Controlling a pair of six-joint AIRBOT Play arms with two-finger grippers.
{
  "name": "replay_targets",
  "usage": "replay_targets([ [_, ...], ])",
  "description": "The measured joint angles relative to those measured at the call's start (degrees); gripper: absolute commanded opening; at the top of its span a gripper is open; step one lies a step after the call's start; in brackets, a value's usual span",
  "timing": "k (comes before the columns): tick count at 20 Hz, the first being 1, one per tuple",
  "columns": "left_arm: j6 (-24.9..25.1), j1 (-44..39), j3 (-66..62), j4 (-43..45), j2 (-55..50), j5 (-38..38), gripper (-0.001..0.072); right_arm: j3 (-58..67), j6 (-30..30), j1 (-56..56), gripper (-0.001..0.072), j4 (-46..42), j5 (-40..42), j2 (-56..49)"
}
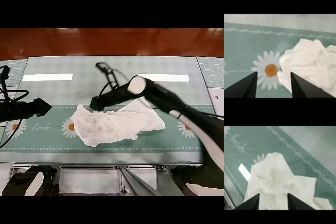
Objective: Fold the shirts.
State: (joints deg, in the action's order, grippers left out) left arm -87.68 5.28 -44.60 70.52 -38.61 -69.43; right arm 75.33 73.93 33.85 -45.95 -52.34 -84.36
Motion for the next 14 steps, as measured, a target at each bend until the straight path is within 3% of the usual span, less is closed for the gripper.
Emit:
replay_targets([
  [3,0.0,0.0,2.6,-1.7,0.0,-6.6,0.0508,-2.1,0.5,-13.7,0.0405,-3.0,-6.4,7.0],
  [7,3.3,-0.9,14.4,-12.5,0.1,-9.5,0.0508,-18.8,0.3,-33.3,0.0405,-5.6,-9.9,19.3],
  [11,8.7,-1.6,24.2,-23.3,-0.5,-1.9,0.0509,-36.1,-4.8,-47.4,0.0405,-1.4,-10.6,28.1],
  [14,12.4,-1.7,26.5,-30.4,-2.5,5.3,0.0509,-42.7,-7.2,-52.0,0.0405,0.1,-11.4,30.7],
])
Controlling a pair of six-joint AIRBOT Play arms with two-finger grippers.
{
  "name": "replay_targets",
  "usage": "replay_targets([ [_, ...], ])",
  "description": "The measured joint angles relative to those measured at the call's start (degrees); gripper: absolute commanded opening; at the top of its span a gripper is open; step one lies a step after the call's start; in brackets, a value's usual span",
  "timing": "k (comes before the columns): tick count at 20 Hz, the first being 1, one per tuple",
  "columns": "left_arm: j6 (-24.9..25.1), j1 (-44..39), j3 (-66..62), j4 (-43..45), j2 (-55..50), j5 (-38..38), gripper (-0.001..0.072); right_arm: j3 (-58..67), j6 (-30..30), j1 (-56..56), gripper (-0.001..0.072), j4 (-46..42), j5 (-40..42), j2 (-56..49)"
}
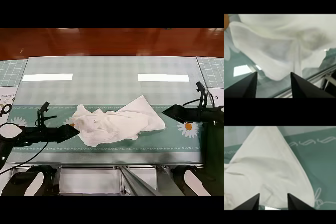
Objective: Fold the shirts.
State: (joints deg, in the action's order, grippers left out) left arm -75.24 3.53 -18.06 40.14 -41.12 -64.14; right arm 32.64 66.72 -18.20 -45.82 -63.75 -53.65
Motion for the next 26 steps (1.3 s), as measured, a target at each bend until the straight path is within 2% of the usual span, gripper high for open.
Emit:
replay_targets([
  [4,8.0,-0.6,0.3,-8.2,-6.9,4.6,0.0509,-3.1,-1.4,-2.1,0.0405,1.3,-0.1,1.2],
  [8,13.2,-4.0,-1.8,-11.2,-15.5,9.4,0.0508,-4.0,-1.9,-2.7,0.0405,1.8,-0.2,1.5],
  [9,14.0,-5.3,-3.1,-11.6,-17.5,10.7,0.0479,-4.1,-1.9,-2.8,0.0405,1.8,-0.2,1.5],
  [10,14.4,-6.3,-4.7,-11.8,-19.1,11.5,0.0124,-4.1,-2.0,-2.8,0.0405,1.8,-0.2,1.5],
  [11,14.9,-7.2,-6.4,-12.1,-20.6,11.8,0.0026,-4.2,-2.0,-2.8,0.0405,1.9,-0.2,1.6],
  [18,16.6,-8.6,-18.2,-7.4,-24.7,6.5,0.0025,-6.2,0.6,-2.8,0.0405,-2.3,-0.6,0.9],
  [24,16.4,-8.5,-20.2,-5.8,-25.2,4.3,0.0025,-7.6,2.3,-1.1,0.0405,-3.5,1.2,-7.6],
  [26,16.3,-8.5,-20.4,-5.6,-25.2,4.2,0.0025,-7.2,1.4,-0.8,0.0405,-0.7,1.6,-10.9],
])
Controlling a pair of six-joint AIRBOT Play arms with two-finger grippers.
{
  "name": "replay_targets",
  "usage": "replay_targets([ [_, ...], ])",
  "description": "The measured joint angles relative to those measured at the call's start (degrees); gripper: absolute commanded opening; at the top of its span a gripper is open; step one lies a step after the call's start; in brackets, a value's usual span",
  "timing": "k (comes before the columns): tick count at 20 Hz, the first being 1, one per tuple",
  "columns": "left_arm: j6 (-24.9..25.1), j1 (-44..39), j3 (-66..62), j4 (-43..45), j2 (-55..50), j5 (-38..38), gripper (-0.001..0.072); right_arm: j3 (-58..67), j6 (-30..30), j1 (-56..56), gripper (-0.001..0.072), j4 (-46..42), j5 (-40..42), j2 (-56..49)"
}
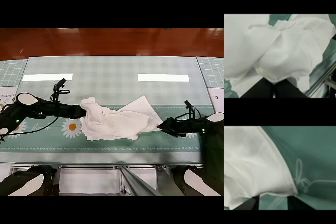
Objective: Fold the shirts.
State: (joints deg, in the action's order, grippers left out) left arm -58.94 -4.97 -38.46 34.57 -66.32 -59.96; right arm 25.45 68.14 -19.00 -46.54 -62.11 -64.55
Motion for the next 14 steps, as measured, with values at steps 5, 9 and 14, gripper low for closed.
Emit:
replay_targets([
  [5,-0.7,0.0,-0.1,0.1,0.0,0.5,0.0025,3.3,-4.8,1.5,0.0026,7.3,4.0,-7.2],
  [9,-1.2,0.2,-1.0,0.0,0.1,1.1,0.0025,10.8,-7.8,6.2,0.0025,11.3,3.3,-9.9],
  [14,-3.2,2.1,-10.1,0.0,2.2,0.0,0.0025,32.2,-3.4,8.9,0.0024,7.0,-2.6,-9.1],
])
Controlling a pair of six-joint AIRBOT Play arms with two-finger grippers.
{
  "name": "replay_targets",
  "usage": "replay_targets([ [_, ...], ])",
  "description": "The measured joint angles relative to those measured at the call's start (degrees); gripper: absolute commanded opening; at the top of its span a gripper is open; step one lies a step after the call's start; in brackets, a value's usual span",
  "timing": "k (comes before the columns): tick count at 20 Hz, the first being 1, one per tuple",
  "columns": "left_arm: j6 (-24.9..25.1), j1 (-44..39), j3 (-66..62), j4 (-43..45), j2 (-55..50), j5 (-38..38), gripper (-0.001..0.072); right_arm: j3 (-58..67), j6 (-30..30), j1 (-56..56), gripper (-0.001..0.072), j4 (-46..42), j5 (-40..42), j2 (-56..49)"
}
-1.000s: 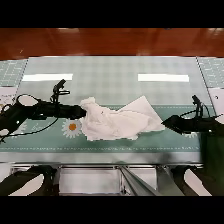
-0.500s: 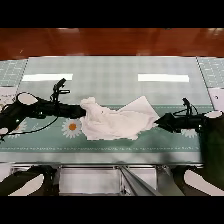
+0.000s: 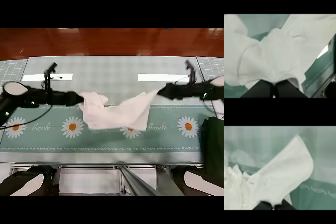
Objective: Fold the shirts.
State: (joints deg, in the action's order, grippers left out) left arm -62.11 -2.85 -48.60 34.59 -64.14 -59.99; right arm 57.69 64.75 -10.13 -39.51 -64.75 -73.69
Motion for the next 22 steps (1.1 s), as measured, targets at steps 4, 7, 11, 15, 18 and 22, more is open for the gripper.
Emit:
replay_targets([
  [4,-2.9,2.8,-15.8,-0.1,4.5,-0.4,0.0025,23.6,6.5,0.5,0.0024,-9.8,-4.9,3.9],
  [7,-4.3,5.9,-28.1,-0.2,9.0,-0.6,0.0025,38.7,9.5,0.6,0.0025,-15.5,-7.3,8.8],
  [11,-5.5,11.2,-38.1,0.2,16.6,-1.4,0.0025,48.7,12.0,0.6,0.0025,-22.3,-8.8,18.4],
  [15,-11.0,13.9,-40.6,7.8,22.7,-9.3,0.0025,51.1,14.7,0.6,0.0025,-29.4,-12.4,27.7],
  [18,-16.2,14.5,-38.2,14.1,26.8,-16.7,0.0025,48.9,16.9,0.6,0.0025,-33.4,-17.0,33.3],
  [22,-21.4,14.8,-28.1,18.4,33.8,-22.4,0.0025,38.4,19.9,0.7,0.0025,-36.5,-20.6,40.9],
])
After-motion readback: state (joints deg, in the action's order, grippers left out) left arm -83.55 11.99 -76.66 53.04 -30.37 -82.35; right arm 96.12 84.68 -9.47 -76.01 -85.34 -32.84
